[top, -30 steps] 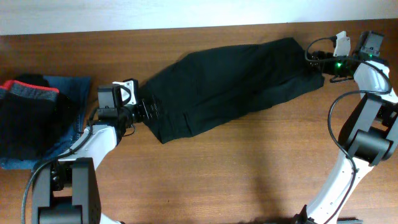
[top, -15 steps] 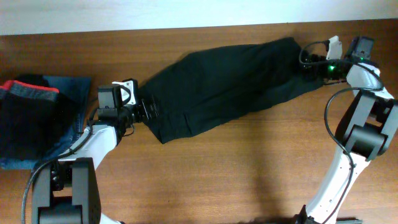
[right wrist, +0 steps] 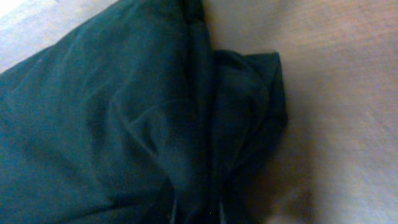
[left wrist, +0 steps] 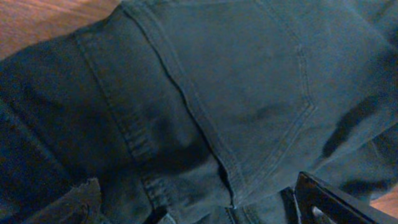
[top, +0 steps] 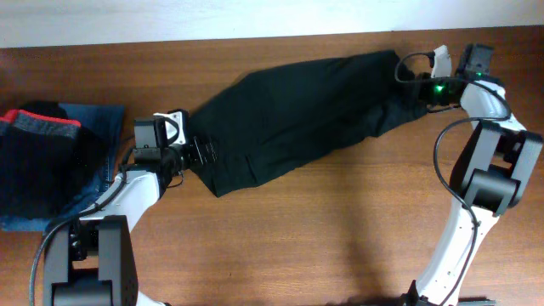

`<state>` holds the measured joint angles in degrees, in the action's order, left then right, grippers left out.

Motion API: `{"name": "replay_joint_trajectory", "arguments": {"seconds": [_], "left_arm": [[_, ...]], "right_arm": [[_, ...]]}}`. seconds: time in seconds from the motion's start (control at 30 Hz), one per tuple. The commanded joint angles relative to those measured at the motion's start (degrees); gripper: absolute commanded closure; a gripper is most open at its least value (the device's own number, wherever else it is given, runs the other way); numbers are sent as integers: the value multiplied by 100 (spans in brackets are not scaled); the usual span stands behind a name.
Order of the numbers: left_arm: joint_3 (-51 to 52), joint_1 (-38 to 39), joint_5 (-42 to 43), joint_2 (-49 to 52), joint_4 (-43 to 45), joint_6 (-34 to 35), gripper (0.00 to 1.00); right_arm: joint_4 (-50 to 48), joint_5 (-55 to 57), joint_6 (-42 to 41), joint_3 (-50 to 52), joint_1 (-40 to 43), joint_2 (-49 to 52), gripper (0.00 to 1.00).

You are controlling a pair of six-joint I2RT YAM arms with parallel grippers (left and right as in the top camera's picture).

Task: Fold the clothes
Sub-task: 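Fold the right half of the pants over toward the left gripper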

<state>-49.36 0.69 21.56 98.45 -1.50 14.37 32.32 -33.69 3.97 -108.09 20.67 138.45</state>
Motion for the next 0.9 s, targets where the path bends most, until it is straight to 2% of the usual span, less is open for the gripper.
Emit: {"name": "replay_joint_trajectory", "arguments": {"seconds": [0.0, 0.2, 0.43, 0.53, 0.7, 0.87], "left_arm": [[-59, -11, -44, -219, -140, -374, 1], [-70, -238, -170, -737, -293, -505, 1], [-70, -632, -170, -1386, -715, -501, 1], [-70, -752, -166, -1508, -826, -496, 1], [-70, -800, -122, -1541, -846, -459, 1], [-70, -800, -59, -1541, -848, -461, 1]], "right_arm": [[511, 839, -125, -144, 323, -555, 96], [1211, 1991, 63, -149, 492, -1405, 96], [1746, 2090, 660, -149, 208, -2221, 96], [2022, 2092, 940, -149, -181, -2463, 96], [2507, 2656, 1080, -149, -1290, -2581, 96], [2618, 3515, 1073, -149, -2723, -2549, 96]]}}
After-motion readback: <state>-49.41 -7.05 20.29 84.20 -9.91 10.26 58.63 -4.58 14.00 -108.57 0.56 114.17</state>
